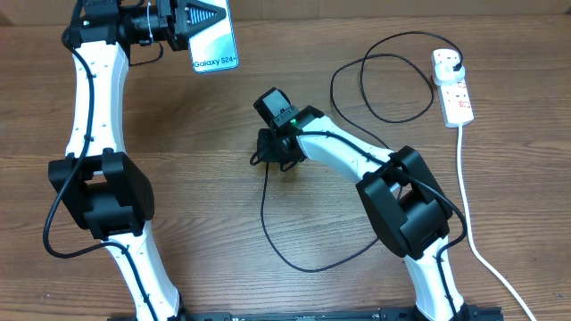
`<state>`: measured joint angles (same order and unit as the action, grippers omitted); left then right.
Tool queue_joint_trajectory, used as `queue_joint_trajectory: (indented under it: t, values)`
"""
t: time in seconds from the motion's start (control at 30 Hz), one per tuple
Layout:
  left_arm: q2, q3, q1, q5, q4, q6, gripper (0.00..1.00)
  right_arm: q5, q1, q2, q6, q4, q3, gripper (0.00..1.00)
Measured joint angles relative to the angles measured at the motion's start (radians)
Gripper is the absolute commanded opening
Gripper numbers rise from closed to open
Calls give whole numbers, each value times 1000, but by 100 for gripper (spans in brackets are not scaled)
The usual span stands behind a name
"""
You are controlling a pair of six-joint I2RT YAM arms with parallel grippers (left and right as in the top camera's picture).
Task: Plug charger to phone and switch on socket
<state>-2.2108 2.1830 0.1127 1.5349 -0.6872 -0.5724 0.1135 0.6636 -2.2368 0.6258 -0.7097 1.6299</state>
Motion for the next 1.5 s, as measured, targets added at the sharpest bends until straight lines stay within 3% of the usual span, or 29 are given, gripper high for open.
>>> queue_joint_trajectory:
  t: [0.3, 0.73, 0.97, 1.13, 1.2, 1.27, 1.5]
  values:
    - [0, 0, 0, 0, 0, 0, 4, 11, 4, -50, -6, -208, 128, 4]
    - [0, 0, 0, 0, 0, 0, 4, -314, 85, -50, 113, -319, 145, 4]
    - [0, 0, 0, 0, 0, 0, 4, -248, 76, -52, 115, -233, 134, 5]
    - [0, 0, 0, 0, 0, 0, 4, -215, 68, -65, 122, -251, 151, 14]
    - [0, 0, 0, 0, 0, 0, 5, -209, 68, -69, 122, -256, 156, 13]
    - [0, 0, 0, 0, 0, 0, 4, -207, 67, -69, 122, -260, 157, 4]
    - [0, 0, 0, 0, 0, 0, 4, -157, 46, -78, 106, -291, 183, 4]
